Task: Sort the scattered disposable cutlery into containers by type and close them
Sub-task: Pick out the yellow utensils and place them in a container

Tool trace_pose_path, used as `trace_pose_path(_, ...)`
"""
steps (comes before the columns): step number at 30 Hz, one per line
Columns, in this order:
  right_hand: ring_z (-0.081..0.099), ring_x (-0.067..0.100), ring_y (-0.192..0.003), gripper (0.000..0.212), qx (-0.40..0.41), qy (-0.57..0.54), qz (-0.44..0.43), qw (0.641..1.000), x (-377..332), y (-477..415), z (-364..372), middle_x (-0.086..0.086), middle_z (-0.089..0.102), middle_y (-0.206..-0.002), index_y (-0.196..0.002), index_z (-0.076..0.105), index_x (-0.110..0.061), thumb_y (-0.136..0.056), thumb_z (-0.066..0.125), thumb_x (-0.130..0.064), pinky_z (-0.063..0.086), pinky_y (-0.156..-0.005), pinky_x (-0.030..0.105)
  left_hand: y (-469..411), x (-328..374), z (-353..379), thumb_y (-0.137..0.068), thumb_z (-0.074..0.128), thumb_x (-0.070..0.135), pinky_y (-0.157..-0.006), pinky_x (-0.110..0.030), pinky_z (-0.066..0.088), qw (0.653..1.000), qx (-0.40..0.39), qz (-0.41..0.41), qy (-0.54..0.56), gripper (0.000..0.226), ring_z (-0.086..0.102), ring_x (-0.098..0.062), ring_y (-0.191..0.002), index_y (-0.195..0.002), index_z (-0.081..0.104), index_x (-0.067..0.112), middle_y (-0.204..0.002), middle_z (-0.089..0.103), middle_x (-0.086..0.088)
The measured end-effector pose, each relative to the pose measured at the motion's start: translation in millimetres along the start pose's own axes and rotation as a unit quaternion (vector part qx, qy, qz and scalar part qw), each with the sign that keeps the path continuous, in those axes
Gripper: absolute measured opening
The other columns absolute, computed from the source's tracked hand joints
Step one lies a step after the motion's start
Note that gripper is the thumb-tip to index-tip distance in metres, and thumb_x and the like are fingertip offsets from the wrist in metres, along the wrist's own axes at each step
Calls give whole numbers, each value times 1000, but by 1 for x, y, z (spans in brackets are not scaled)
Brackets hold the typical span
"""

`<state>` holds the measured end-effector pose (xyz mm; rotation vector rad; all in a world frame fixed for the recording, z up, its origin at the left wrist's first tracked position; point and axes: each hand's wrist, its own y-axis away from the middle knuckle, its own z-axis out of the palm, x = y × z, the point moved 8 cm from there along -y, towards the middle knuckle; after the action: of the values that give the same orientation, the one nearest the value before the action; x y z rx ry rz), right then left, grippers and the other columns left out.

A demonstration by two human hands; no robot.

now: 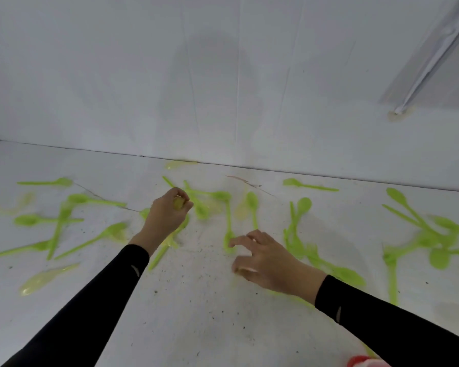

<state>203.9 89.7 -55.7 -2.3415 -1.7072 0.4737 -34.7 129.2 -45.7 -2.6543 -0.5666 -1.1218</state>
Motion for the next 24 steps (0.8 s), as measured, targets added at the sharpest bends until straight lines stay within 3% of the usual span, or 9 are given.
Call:
trace_pose_path(2, 53, 20, -94, 11, 50, -83, 99, 990, 22, -25, -11, -4, 62, -105, -93, 63, -19, -90, 55, -26, 47, -81, 31, -11, 12, 13, -89, 69, 30, -71, -32, 50, 993, -33, 64, -95, 10, 62, -20, -84, -94, 62, 24, -89, 65, 7)
trace_pose_path(4, 53, 20, -92, 10, 69, -164, 221, 959, 55, -42, -13, -2, 59, -97, -96, 59, -12, -90, 53, -18, 48, -80, 35, -19, 23, 30, -91, 65, 35, -76, -29, 45, 977, -72, 104, -172, 13, 60, -16, -98, -102, 64, 28, -101, 63, 11)
trace_pose_path(8, 51, 25, -107, 11, 14, -148, 336, 930, 116, -62, 7, 6, 56, -112, -101, 58, -8, -92, 54, -11, 42, -88, 32, -37, 34, 54, -92, 63, 34, -85, -29, 43, 946, -153, 114, -263, 29, 55, -14, -115, -121, 60, 32, -124, 59, 11)
trace_pose_path(11, 50, 28, -115, 13, -26, -139, 393, 909, 154, -69, 20, 10, 55, -122, -102, 63, -9, -94, 52, -12, 42, -96, 35, -44, 34, 69, -86, 70, 40, -87, -30, 43, 901, -220, 126, -352, 47, 52, -14, -121, -130, 55, 33, -129, 56, 9)
trace_pose_path(14, 50, 29, -117, 17, -93, -107, 395, 908, 167, -74, 34, 9, 54, -126, -102, 65, -8, -94, 50, -9, 42, -95, 33, -43, 35, 80, -83, 73, 41, -90, -32, 45, 874, -237, 157, -394, 54, 51, -16, -124, -133, 54, 33, -131, 57, 8)
trace_pose_path(17, 50, 26, -117, 21, -131, -97, 386, 908, 168, -72, 43, 8, 57, -121, -103, 67, -8, -94, 48, -8, 44, -97, 37, -42, 33, 84, -85, 70, 43, -88, -31, 43, 875, -236, 168, -387, 49, 52, -17, -122, -131, 55, 32, -129, 58, 7)
trace_pose_path(20, 49, 22, -117, 20, -131, -101, 380, 910, 166, -66, 41, 5, 58, -118, -103, 69, -10, -95, 51, -13, 45, -96, 36, -39, 34, 82, -90, 62, 49, -82, -28, 41, 884, -221, 195, -363, 43, 53, -15, -118, -129, 54, 33, -126, 58, 8)
trace_pose_path(24, 46, 15, -105, 13, -76, -159, 390, 904, 162, -57, 22, 0, 62, -108, -97, 71, -14, -91, 63, -22, 41, -93, 30, -33, 42, 69, -95, 56, 46, -87, -31, 43, 914, -194, 191, -302, 41, 54, -14, -118, -134, 50, 34, -125, 58, 11)
